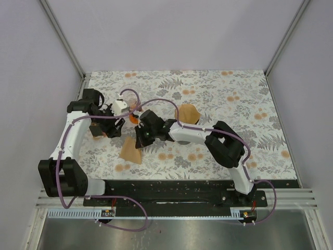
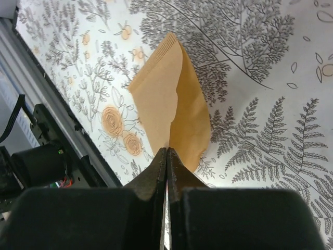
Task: Place the coffee filter in the dripper
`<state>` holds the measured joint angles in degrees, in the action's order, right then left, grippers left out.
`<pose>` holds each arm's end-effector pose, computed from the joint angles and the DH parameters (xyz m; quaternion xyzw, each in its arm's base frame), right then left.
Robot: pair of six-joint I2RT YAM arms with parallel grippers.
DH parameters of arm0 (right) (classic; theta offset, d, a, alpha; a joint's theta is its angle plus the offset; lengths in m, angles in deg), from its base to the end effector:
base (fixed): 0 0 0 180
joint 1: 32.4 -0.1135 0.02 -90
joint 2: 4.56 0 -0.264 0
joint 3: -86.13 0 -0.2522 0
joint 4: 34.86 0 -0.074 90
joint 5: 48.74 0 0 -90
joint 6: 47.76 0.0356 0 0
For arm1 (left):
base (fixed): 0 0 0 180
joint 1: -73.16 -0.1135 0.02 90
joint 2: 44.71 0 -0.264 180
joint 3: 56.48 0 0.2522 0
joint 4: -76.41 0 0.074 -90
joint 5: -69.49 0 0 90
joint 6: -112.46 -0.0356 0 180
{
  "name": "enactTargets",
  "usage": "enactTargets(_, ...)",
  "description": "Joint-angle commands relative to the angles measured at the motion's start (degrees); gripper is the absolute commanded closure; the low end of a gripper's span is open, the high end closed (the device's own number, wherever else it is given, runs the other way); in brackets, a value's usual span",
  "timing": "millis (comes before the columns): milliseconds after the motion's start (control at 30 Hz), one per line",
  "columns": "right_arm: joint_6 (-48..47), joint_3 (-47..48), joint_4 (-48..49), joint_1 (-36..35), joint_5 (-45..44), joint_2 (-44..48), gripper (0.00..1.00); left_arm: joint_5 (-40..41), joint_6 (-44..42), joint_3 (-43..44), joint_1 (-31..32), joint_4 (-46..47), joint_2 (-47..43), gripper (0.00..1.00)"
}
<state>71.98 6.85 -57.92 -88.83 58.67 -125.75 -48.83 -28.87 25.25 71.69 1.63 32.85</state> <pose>0.2517 0.3986 0.1768 -0.2677 0.8700 0.3679 0.1898 0.2500 -0.0105 0.2903 0.4402 0.8493 -0.1434 0.2535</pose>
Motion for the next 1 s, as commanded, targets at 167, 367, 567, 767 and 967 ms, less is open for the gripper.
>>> enactTargets(167,-12.6,1.2,-5.6,-1.0,0.7,6.6,1.0,-6.3,4.5,8.6,-0.3,-7.3,-1.0,0.33)
enactTargets(367,-27.3,-0.9,-9.2,-4.2,0.9,13.6,1.0,-9.2,6.6,16.7,-0.4,-11.8,-1.3,0.31)
enactTargets(567,-42.1,-6.0,-9.7,-5.1,1.3,24.0,1.0,-12.6,10.8,23.0,-0.2,-13.2,-1.3,0.3)
enactTargets(767,-56.8,-12.0,-7.2,-6.4,0.3,32.9,1.0,-15.2,13.4,25.1,2.7,-13.1,-1.8,0.29)
enactTargets(967,-63.5,-12.7,-9.2,-6.4,-2.7,35.9,1.0,-14.0,13.1,23.8,7.2,-12.9,-2.7,0.28)
